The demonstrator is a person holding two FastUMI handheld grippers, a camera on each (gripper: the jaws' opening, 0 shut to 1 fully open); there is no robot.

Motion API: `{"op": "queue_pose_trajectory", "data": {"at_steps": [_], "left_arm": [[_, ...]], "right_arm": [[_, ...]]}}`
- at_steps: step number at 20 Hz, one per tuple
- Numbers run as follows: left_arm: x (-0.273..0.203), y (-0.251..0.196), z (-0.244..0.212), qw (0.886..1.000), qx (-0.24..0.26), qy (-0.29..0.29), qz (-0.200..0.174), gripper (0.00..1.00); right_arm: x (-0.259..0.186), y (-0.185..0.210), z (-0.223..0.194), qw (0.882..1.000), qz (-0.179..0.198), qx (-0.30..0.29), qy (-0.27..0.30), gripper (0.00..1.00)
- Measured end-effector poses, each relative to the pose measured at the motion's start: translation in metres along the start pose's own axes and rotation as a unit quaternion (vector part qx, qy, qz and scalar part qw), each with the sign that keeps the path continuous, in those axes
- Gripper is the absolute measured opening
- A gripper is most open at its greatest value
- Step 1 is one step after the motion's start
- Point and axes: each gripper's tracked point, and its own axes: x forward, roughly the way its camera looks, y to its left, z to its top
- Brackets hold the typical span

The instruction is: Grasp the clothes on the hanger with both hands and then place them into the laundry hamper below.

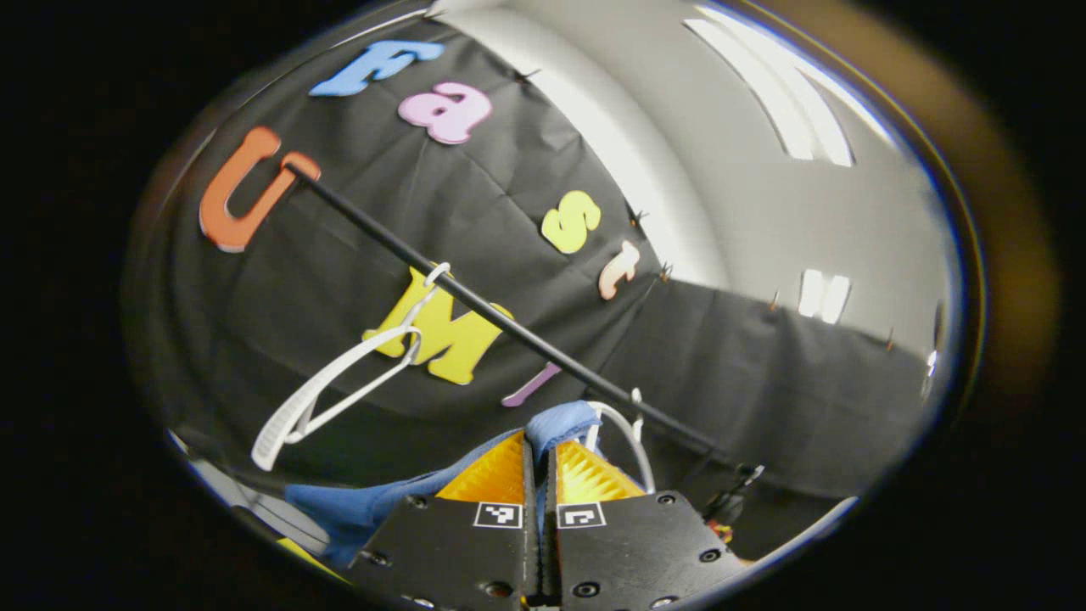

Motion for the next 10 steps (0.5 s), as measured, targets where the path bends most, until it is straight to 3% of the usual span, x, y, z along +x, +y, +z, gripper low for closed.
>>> {"op": "queue_pose_trajectory", "data": {"at_steps": [2, 4, 5, 7, 10], "left_arm": [[0.003, 0.024, -0.012, 0.993, -0.117, -0.018, -0.012, 0.01], [-0.003, 0.044, -0.018, 0.969, -0.24, -0.045, -0.041, 0.05], [-0.008, 0.053, -0.023, 0.959, -0.275, -0.055, -0.045, 0.05], [-0.01, 0.061, -0.04, 0.951, -0.303, -0.05, -0.03, 0.01], [0.008, 0.069, -0.052, 0.953, -0.3, -0.033, -0.017, 0.01]], "right_arm": [[0.003, -0.002, -0.005, 1.0, -0.005, -0.004, 0.006, 0.08], [0.002, -0.003, -0.007, 1.0, -0.006, 0.005, 0.009, 0.08], [0.001, -0.002, -0.007, 1.0, -0.003, 0.013, 0.009, 0.08], [0.0, -0.012, -0.004, 1.0, -0.018, 0.01, 0.005, 0.08], [-0.007, -0.02, 0.004, 0.999, -0.025, 0.031, -0.002, 0.07]]}}
